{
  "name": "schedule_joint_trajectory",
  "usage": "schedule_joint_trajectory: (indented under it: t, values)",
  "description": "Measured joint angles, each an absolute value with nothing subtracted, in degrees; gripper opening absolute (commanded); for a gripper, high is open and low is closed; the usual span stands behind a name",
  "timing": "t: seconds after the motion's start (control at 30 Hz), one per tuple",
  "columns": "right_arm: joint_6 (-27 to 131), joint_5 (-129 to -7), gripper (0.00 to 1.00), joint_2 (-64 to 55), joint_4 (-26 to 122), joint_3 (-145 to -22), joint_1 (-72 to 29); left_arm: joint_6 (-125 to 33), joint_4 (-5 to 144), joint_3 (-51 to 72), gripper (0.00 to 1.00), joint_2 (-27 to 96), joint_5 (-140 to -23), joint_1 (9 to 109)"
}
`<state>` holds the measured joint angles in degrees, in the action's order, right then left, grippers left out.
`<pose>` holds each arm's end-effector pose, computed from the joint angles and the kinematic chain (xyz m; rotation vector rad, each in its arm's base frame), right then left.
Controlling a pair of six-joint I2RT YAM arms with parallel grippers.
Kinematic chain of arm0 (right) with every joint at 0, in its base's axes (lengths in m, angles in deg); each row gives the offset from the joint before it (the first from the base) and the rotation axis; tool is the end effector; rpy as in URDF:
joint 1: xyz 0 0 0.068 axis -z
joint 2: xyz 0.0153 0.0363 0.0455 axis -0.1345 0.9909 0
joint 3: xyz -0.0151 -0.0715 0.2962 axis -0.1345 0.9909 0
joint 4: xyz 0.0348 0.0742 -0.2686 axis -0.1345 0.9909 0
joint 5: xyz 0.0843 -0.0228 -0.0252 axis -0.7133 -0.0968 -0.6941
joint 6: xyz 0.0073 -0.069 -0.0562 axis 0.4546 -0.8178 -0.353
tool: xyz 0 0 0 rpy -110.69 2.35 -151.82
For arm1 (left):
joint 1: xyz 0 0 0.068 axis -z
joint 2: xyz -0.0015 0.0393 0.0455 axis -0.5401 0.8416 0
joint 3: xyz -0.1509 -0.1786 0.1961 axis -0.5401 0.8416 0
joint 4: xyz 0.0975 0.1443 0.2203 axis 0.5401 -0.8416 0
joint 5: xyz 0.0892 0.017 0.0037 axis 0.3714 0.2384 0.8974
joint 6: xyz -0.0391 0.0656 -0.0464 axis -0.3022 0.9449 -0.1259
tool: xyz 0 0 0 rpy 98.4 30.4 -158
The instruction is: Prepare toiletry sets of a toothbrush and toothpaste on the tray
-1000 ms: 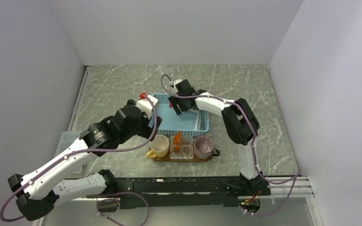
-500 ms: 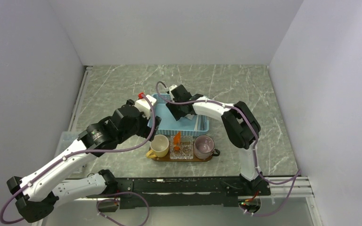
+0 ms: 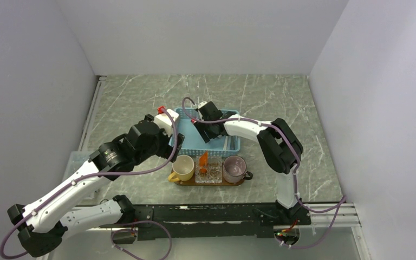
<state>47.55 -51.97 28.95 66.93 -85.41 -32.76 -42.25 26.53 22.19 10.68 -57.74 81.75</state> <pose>0.3687 0.2990 0.1459 -0.7797 2.4205 0.0989 0.1589 -0.1503 0.3648 0.5918 2.0456 -0.3010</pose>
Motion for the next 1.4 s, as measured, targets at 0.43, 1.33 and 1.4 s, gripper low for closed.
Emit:
schedule_joint_trajectory:
  t: [0.43,1.33,1.4]
  values:
    - [48.30,-51.16,0.17,28.75,67.22,-85.08,-32.47,-42.25,26.53,22.19,0.99,10.68,-58.66,81.01]
    - [49.54,-52.88,0.66,24.75,69.14,-86.77,-32.98,-42.32,27.27,22.30,0.99,10.68,-58.79,80.77]
    - [49.41,-53.32,0.67,26.11,69.14,-87.27,-32.98,-42.32,27.33,22.37,1.00,10.68,-58.79,80.77]
